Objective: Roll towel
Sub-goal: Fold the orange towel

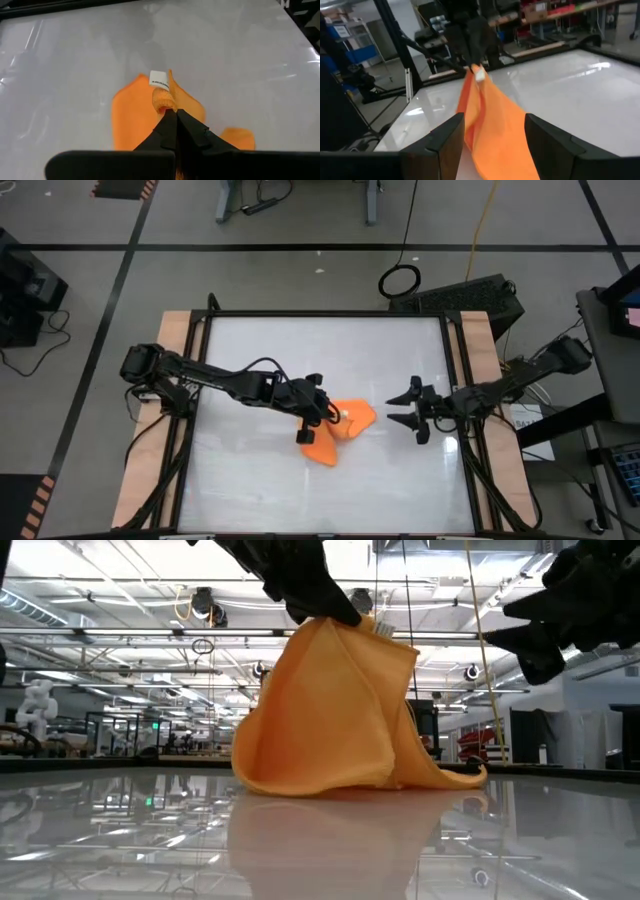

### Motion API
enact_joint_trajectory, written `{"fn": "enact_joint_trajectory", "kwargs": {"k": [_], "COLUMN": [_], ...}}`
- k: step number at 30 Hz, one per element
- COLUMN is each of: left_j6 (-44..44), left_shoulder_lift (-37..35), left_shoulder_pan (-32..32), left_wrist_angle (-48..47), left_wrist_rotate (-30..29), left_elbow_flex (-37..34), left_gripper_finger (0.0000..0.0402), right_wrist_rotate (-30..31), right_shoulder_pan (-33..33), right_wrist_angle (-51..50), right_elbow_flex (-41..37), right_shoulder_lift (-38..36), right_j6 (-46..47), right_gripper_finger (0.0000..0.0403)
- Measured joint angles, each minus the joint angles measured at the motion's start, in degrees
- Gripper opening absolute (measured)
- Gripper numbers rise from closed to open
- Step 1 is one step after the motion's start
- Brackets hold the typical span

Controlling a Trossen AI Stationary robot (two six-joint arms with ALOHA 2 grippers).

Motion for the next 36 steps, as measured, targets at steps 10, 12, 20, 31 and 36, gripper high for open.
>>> {"fn": "enact_joint_trajectory", "kwargs": {"k": [10,12,20,31,36], "left_j6": [0.0,0.0,0.0,0.0,0.0], "left_shoulder_lift": [0.0,0.0,0.0,0.0,0.0], "left_shoulder_pan": [0.4,0.4,0.3,0.3,0.3], "left_wrist_angle": [0.6,1.1,1.2,0.4,-0.2], "left_wrist_rotate": [-0.3,-0.3,-0.3,-0.3,-0.3], "left_elbow_flex": [0.0,0.0,0.0,0.0,0.0], "left_gripper_finger": [0.0004,0.0004,0.0004,0.0004,0.0004], "right_wrist_rotate": [0.0,0.5,8.7,8.8,8.8], "right_shoulder_pan": [0.0,0.0,-1.0,-1.4,-1.0], "right_wrist_angle": [13.4,13.3,4.6,1.1,1.2], "right_elbow_flex": [6.7,10.1,21.9,24.9,24.9], "right_shoulder_lift": [24.1,28.6,39.6,42.6,42.6], "right_j6": [-3.6,-5.3,-10.0,-9.1,-9.4], "right_gripper_finger": [0.0199,0.0199,0.0199,0.0163,0.0102]}}
